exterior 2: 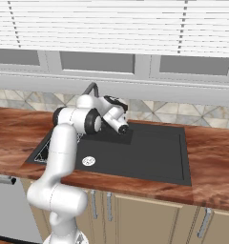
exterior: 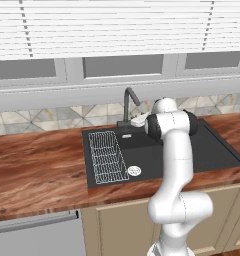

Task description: Soak the sponge with water for a few seconds and then drop it inside the sink.

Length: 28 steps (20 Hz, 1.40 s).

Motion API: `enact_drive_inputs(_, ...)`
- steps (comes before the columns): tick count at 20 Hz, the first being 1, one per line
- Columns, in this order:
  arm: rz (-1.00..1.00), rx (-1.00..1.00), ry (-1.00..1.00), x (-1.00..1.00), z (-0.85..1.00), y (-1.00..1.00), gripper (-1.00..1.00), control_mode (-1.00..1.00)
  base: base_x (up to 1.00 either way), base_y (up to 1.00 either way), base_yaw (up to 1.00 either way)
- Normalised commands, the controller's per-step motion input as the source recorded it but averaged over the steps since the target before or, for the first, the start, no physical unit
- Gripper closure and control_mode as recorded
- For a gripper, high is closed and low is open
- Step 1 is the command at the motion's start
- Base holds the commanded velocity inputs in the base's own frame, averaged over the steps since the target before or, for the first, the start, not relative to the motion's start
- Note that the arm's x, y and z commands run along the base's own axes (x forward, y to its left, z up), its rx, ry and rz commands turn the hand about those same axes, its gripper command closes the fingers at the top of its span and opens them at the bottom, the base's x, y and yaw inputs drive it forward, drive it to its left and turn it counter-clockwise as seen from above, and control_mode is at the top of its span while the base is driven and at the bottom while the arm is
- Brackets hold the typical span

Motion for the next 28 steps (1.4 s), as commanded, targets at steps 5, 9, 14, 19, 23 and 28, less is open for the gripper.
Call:
enact_drive_inputs(5, -0.09, 0.0, 0.0, 0.06, -0.03, -0.18, -1.0, -1.0, 0.0, 0.0, 0.0)
enact_drive_inputs(9, -0.06, 0.0, 0.0, 0.07, -0.06, -0.28, -1.0, -1.0, 0.0, 0.0, 0.0)
enact_drive_inputs(14, -0.05, 0.0, 0.0, 0.09, -0.07, -0.29, -1.0, -1.0, 0.0, 0.0, 0.0)
enact_drive_inputs(19, -0.04, 0.0, 0.0, 0.1, -0.09, -0.32, -1.0, -1.0, 0.0, 0.0, 0.0)
enact_drive_inputs(23, -0.01, 0.0, 0.0, 0.06, -0.13, -0.34, -1.0, -1.0, 0.0, 0.0, 0.0)
enact_drive_inputs(28, -0.01, 0.01, 0.0, 0.02, -0.3, -0.39, -1.0, -1.0, 0.0, 0.0, 0.0)
